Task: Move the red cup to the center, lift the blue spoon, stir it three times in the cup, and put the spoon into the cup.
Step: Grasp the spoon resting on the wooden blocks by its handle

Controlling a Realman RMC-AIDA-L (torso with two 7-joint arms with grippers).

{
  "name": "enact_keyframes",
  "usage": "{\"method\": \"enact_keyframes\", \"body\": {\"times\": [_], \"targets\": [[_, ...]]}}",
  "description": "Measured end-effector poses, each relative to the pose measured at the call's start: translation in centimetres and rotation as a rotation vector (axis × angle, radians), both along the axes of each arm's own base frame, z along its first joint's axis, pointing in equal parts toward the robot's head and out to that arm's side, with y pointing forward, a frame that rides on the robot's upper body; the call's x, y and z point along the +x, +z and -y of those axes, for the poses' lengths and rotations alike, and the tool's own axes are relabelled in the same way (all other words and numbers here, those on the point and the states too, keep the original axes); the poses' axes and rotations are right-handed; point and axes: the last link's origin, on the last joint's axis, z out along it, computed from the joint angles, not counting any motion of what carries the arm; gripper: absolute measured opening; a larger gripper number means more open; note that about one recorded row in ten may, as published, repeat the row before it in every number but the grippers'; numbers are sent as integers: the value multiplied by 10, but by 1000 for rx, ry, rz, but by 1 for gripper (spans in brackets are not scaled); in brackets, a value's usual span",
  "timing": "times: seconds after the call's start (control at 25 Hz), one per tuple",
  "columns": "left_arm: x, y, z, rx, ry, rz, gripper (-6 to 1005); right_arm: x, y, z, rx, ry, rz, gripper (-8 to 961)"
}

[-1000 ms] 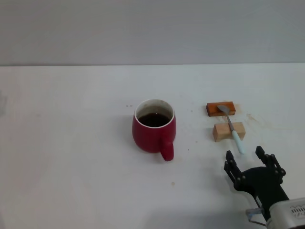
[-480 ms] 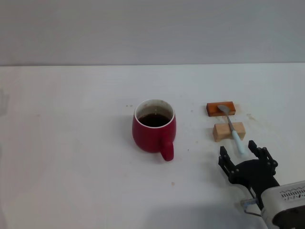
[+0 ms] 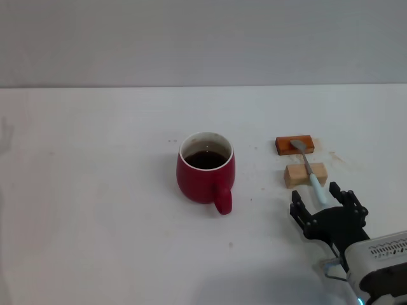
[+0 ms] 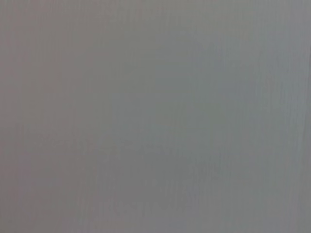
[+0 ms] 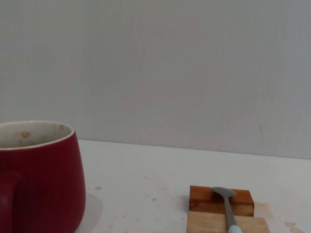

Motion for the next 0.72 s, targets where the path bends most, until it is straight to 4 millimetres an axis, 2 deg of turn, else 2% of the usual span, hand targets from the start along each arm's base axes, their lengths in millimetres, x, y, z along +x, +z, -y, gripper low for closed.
{"method": "enact_keyframes", "body": {"times": [0.72], "targets": [[-1, 1, -2, 10, 9, 11, 863, 1, 5, -10, 24, 1, 8, 744]]}}
